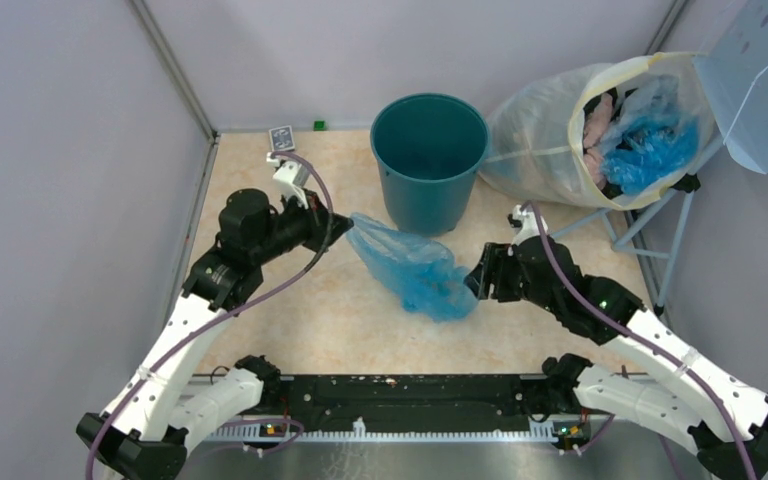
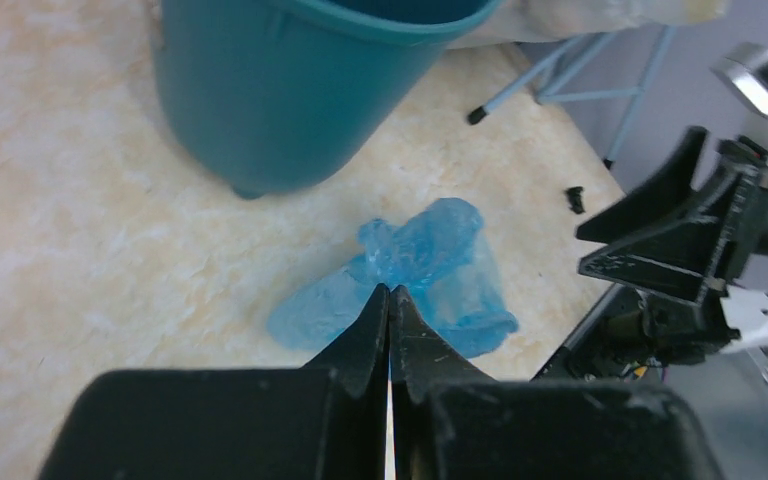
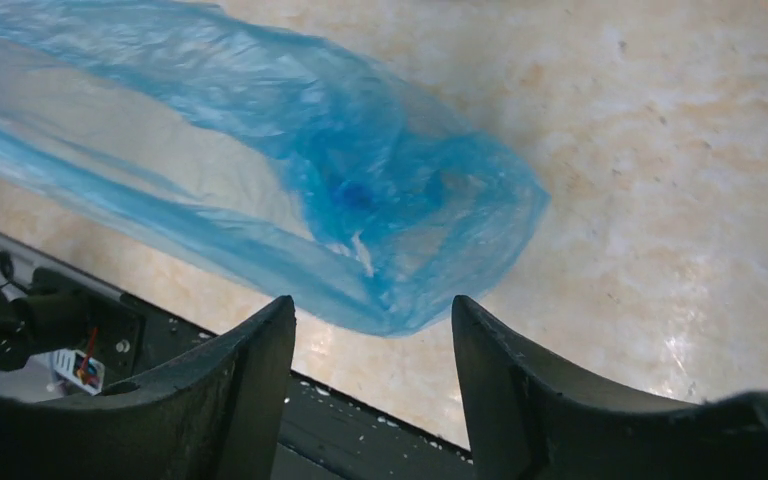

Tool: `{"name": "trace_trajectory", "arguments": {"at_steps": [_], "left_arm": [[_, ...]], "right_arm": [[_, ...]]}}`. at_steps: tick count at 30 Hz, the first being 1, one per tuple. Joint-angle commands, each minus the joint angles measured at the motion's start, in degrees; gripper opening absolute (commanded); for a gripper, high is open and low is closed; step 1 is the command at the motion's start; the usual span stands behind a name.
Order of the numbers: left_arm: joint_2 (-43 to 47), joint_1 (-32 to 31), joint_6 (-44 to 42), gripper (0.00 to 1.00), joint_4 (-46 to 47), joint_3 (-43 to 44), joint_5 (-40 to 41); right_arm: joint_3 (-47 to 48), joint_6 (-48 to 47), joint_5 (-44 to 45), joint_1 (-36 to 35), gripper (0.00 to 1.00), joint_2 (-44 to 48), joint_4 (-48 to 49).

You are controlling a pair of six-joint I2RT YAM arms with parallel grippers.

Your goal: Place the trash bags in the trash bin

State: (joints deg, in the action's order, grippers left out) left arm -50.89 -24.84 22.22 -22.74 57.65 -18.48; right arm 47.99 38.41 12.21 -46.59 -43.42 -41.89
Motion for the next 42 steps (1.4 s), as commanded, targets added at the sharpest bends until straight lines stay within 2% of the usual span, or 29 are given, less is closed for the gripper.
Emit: {"name": "trace_trajectory", "arguments": {"at_steps": [1,5,9,12,17,23,28,31,38,40,42], "left_arm": [[-0.7,-0.1,-5.4,0.00,9.1,0.9,-15.0],[-2.9,-0.1,-7.3,0.00,5.7,2.4,-22.0],[-2.6,-0.1,-8.2,0.00,2.0,2.2,-22.4],[-2.2,0.0,-9.0,0.00,-1.2,1.9,-22.2],[-2.7,-0.1,-9.2,0.00,-8.7,-0.8,-27.9],[-0.3,-0.1,-8.8,0.00,-16.4,-7.6,-28.4],[1.4,-0.1,-9.7,0.00,-22.7,-8.8,-22.1],[1.8,0.0,-8.0,0.00,-26.5,-7.5,-12.3],[4.9,-0.1,-7.3,0.00,-27.8,-6.7,3.9],[5.6,0.1,-7.8,0.00,-27.1,-7.2,6.4],[4.1,1.7,-9.2,0.00,-27.2,-7.2,5.1]], "right_arm": [[0.8,-7.7,-6.7,0.3,0.59,-1.3,8.9],[3.6,-6.2,-4.1,2.1,0.60,-8.4,9.1],[5.0,-2.2,-2.1,5.3,0.60,-14.2,11.5],[4.4,-1.7,-6.9,6.7,0.59,-18.2,15.9],[0.0,-0.8,-17.6,6.6,0.56,-21.8,22.1],[-8.6,3.8,-18.5,6.5,0.53,-19.7,21.7],[-13.9,4.9,-19.7,6.4,0.52,-16.9,19.4],[-15.6,5.4,-19.9,6.2,0.52,-16.3,17.2],[-11.8,0.3,-16.3,6.4,0.57,-8.1,14.6],[-10.6,-2.3,-17.5,7.2,0.58,-6.0,16.3],[-9.4,-4.0,-18.9,8.4,0.59,-5.0,17.2]]}}
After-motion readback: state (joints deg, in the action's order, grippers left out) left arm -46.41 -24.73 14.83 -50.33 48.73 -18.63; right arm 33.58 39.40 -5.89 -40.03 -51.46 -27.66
